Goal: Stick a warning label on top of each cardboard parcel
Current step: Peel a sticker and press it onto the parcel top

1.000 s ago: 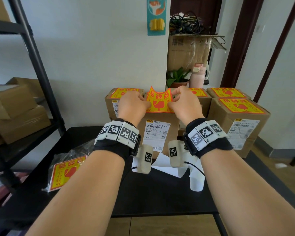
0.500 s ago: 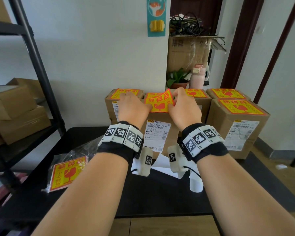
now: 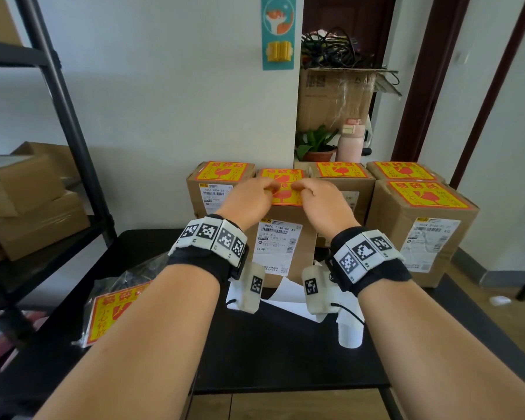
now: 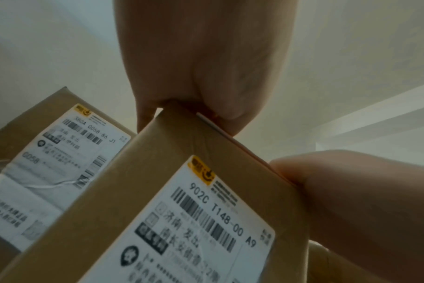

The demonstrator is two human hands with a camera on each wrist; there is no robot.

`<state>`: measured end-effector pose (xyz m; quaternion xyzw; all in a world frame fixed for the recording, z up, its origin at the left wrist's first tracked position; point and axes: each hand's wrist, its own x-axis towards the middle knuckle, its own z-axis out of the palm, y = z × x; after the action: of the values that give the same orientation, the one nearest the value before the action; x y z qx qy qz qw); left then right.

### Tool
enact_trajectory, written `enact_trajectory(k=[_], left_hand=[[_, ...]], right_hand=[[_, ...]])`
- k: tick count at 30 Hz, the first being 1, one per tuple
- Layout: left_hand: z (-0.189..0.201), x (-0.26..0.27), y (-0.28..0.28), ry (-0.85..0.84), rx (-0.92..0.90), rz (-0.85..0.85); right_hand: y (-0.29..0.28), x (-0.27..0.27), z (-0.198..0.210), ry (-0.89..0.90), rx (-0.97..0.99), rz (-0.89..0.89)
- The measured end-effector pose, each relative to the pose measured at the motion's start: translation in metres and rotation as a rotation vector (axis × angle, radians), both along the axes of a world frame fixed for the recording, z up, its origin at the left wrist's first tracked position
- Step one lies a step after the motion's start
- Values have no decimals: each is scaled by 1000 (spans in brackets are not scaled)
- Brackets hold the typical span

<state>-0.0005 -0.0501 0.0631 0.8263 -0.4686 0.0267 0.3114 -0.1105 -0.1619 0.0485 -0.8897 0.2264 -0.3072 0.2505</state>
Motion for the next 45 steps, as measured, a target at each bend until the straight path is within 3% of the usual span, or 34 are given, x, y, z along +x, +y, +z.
enact_trajectory(k=[14, 19, 29, 37, 41, 45], left_hand=[[-4, 7, -2, 58, 7, -40], [-6, 7, 0, 69, -4, -37], [-6, 2, 4, 99, -20, -30], [-4, 0, 8, 94, 1, -31], [-7, -2, 17, 134, -71, -33], [-1, -5, 32, 207, -167, 132]], right_hand=[[0, 10, 0, 54, 123, 27], [9, -7, -1, -160, 59, 42], [12, -16, -12, -295, 21, 49], [7, -18, -22, -353, 291, -52], [7, -23, -27, -293, 409, -122], [8, -26, -34, -205, 436, -136]])
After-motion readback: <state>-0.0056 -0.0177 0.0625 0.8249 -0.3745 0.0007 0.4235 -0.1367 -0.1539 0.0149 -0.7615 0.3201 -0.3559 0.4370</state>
